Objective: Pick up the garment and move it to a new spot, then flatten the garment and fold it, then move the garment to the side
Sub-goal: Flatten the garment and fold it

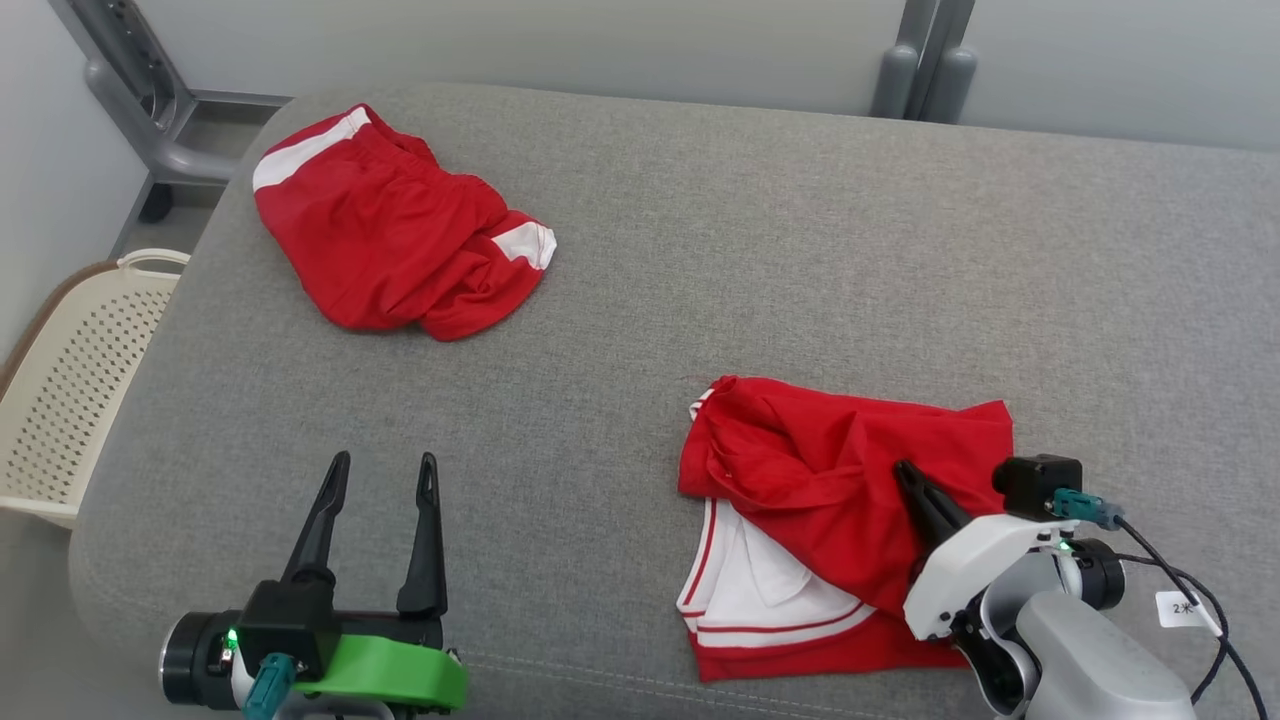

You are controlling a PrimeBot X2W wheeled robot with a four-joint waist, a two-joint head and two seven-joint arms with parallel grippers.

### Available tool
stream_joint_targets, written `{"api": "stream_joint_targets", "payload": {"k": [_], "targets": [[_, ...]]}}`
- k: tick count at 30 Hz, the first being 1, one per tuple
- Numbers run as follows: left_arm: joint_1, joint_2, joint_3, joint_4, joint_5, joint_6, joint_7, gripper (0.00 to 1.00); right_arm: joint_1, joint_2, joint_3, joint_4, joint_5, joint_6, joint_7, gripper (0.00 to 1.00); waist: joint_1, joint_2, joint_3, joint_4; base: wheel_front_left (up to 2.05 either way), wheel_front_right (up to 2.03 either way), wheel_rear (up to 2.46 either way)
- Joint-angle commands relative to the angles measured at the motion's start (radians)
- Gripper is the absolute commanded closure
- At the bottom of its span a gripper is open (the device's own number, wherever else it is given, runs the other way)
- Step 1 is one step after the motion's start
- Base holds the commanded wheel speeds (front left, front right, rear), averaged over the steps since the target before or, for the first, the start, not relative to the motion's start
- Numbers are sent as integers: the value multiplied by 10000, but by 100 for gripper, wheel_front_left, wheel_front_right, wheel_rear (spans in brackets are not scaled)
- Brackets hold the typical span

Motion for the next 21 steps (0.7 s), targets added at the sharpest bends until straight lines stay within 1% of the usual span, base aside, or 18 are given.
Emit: {"api": "stream_joint_targets", "payload": {"k": [1, 6, 14, 17, 21], "targets": [[-126, 3, 33, 6, 37, -31, -24, 0, -124, 25, 24, 88, -33, 0, -40, 100, 0, 0, 15, 94, 0, 0, 0], [-114, 3, 28, 21, 37, -27, -24, 0, -279, 282, 230, 261, 84, 0, -43, 100, 0, 0, -30, 316, 0, 0, 0], [-24, 3, 52, 14, -23, -12, -24, 0, -260, 476, 669, -177, 326, 0, -42, 100, 0, 0, -87, 490, 0, 0, 0], [-16, 3, 58, 26, -36, -18, -24, 0, -117, 537, 1099, -503, 492, 0, -42, 100, 0, 0, -114, 515, 0, 0, 0], [-12, 3, 40, 13, -53, -15, -24, 0, 60, 464, 1736, -1064, 814, 0, -44, 100, 0, 0, -127, 566, 0, 0, 0]]}}
